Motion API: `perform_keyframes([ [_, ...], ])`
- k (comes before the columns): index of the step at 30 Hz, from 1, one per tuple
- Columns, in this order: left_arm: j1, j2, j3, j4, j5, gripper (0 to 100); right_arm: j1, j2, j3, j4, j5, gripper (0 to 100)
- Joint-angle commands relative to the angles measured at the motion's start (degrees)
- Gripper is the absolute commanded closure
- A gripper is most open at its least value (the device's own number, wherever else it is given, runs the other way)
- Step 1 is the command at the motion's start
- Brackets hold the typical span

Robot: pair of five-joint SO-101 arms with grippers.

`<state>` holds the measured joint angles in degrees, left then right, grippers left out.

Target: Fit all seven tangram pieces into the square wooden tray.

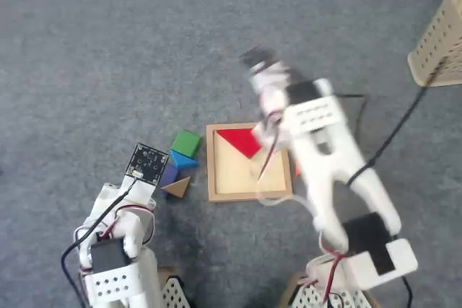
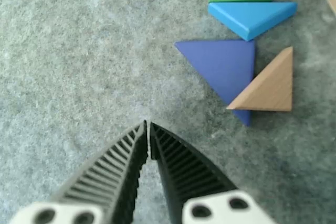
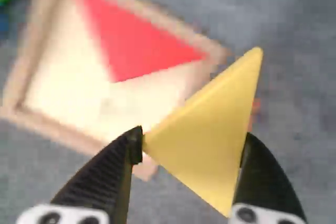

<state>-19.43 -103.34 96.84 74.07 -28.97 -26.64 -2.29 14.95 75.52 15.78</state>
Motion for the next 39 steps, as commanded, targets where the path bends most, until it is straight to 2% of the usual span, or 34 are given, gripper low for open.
perform_keyframes([
  [1, -0.26, -0.7, -0.22, 0.18, -0.53, 99, -5.14, -3.38, 0.0, -1.19, 2.37, 81.6],
  [8, -0.26, -0.7, -0.22, 0.18, -0.53, 99, -9.36, 2.51, -0.7, -1.8, 3.78, 81.5],
  [10, -0.26, -0.7, -0.22, 0.18, -0.53, 99, -9.1, 4.18, -1.58, -2.33, 0.44, 81.5],
  [16, -0.26, -0.7, -0.22, 0.18, -0.53, 99, -9.01, 12.18, -6.59, -2.24, -17.23, 81.5],
  [19, -0.26, -0.7, -0.22, 0.18, -0.53, 99, -8.04, 16.4, -9.76, -1.89, -22.77, 81.5],
  [26, -0.26, -0.7, -0.22, 0.18, -0.53, 99, -3.21, 19.03, -11.87, -1.63, -27.78, 81.5],
  [32, -0.26, -0.7, -0.22, 0.18, -0.53, 99, -2.77, 19.56, -11.6, -1.1, -33.76, 81.5],
  [39, -0.26, -0.7, -0.22, 0.18, -0.53, 99, -2.86, 19.56, -11.78, 0.66, -34.64, 81.1],
])
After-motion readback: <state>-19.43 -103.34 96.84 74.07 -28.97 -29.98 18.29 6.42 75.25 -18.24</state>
